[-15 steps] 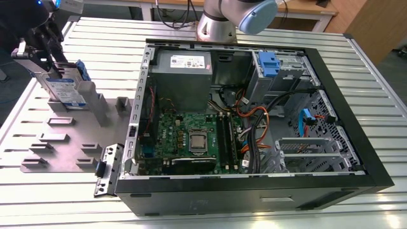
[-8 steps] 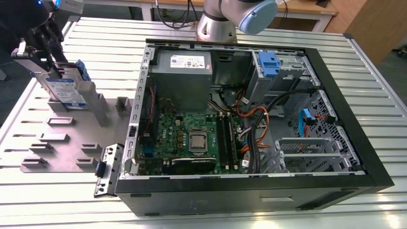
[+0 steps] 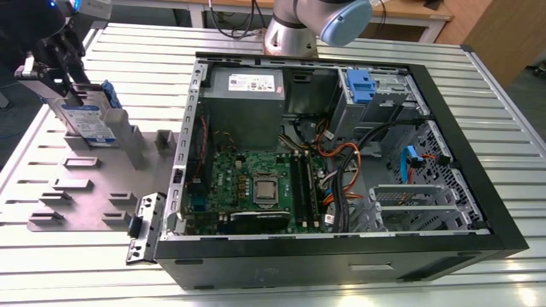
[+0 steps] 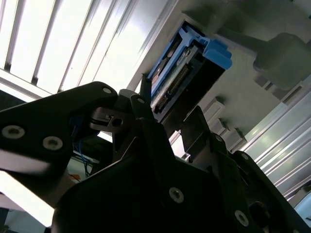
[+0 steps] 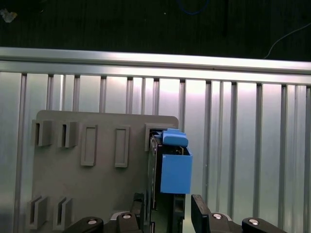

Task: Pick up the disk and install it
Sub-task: 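Pick up the disk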

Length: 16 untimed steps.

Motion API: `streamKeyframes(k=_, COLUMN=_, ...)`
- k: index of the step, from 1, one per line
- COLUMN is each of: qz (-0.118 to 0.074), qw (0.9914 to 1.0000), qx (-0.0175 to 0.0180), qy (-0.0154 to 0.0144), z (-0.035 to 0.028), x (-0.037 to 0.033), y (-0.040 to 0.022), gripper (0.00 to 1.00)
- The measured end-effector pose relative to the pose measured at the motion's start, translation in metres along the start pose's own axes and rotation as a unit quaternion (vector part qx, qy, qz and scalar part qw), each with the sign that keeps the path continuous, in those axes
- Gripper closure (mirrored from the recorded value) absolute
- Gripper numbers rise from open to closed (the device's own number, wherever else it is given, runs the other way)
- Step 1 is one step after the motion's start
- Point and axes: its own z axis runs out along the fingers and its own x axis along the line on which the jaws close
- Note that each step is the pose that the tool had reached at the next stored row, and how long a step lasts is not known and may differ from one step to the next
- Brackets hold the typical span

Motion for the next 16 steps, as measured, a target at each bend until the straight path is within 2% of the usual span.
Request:
streamKeyframes(k=10, qz=0.0, qw=1.0, qx=0.0, qy=0.0, z=0.0, x=0.0003, y=0.0, gripper=0.49)
streamKeyframes(k=12, qz=0.0, qw=1.0, qx=0.0, qy=0.0, z=0.0, x=0.0003, y=0.0, gripper=0.51)
streamKeyframes(k=13, qz=0.0, qw=1.0, qx=0.0, qy=0.0, z=0.0, x=0.0003, y=0.0, gripper=0.58)
streamKeyframes(k=16, qz=0.0, qw=1.0, qx=0.0, qy=0.0, z=0.0, x=0.0004, y=0.0, gripper=0.58)
